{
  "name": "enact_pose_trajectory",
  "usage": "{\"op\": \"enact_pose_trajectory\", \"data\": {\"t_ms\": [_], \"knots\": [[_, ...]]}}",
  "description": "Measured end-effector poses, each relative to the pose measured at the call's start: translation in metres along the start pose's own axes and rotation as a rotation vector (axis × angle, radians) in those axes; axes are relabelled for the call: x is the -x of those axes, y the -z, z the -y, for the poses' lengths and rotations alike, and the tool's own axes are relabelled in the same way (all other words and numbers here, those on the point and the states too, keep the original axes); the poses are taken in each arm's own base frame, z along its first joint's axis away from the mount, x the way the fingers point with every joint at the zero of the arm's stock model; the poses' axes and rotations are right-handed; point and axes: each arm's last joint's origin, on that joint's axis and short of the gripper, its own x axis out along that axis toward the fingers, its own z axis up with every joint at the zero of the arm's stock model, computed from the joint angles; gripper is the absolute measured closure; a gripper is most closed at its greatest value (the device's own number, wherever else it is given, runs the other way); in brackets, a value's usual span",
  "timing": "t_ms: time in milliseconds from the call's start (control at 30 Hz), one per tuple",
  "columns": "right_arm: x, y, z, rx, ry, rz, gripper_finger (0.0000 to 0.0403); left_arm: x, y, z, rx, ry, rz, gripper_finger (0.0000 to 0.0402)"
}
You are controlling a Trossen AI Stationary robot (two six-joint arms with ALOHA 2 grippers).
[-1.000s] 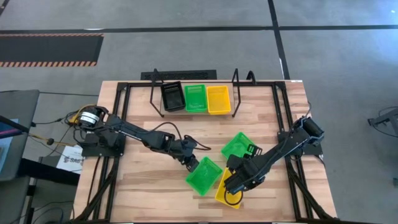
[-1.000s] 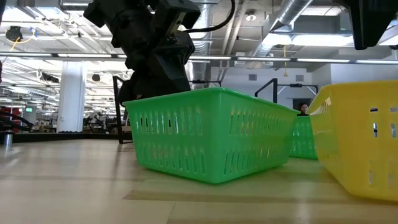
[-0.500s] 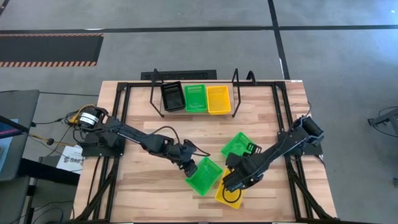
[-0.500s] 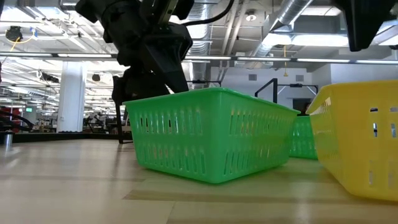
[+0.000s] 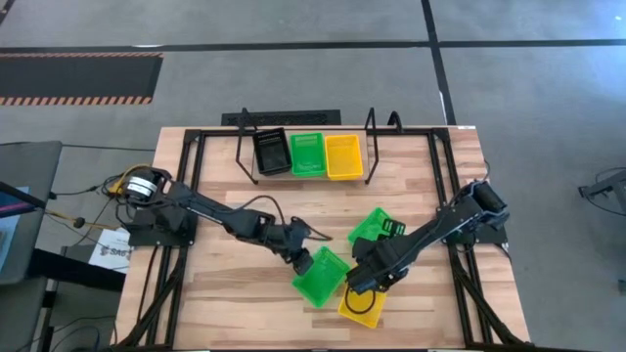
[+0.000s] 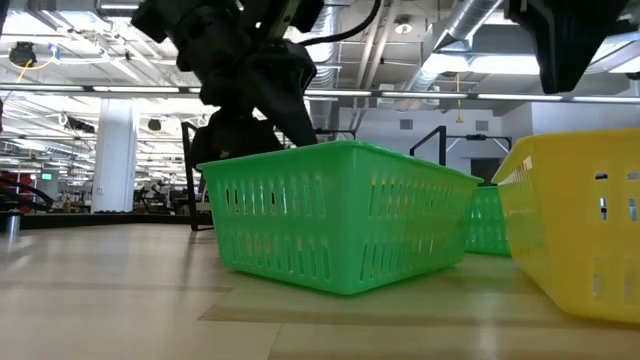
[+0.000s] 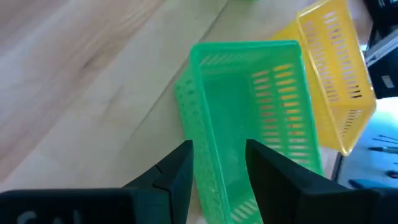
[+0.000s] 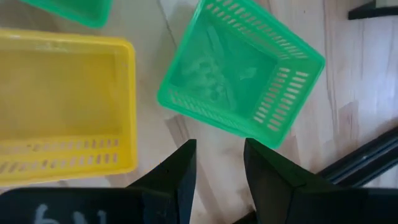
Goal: Stack baskets on shelf by color
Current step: Stack the top green bin on top of the green bin on the shelf
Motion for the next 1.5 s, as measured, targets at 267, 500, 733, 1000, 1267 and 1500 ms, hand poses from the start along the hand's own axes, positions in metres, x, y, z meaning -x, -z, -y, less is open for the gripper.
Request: {"op": "enact_pose_trajectory", "data": {"t_ms": [267, 500, 733, 1000, 1267, 1500], "knots": [[-0.028, 0.009, 0.031, -0.254, 0.076, -0.095, 0.0249, 0.008, -0.02, 0.009, -0.02, 0.104, -0.045, 0.0268], [-0.041, 0.066, 0.076, -0.678, 0.029, -0.155, 0.0249, 0.01, -0.023, 0.012, -0.07, 0.113, -0.055, 0.0268], [-0.041, 0.08, 0.091, -0.777, -0.268, 0.084, 0.0249, 0.01, -0.031, 0.0, -0.072, 0.064, -0.064, 0.0268], [-0.076, 0.068, 0.113, -0.702, -0.175, 0.075, 0.0249, 0.011, -0.036, -0.004, -0.065, 0.057, -0.053, 0.0268], [-0.118, 0.056, 0.127, -0.681, -0.217, 0.068, 0.0249, 0.011, -0.036, -0.004, -0.034, 0.056, -0.052, 0.0268], [-0.122, 0.048, 0.13, -0.643, -0.287, 0.09, 0.0249, 0.011, -0.036, -0.004, -0.029, 0.056, -0.052, 0.0268]]}}
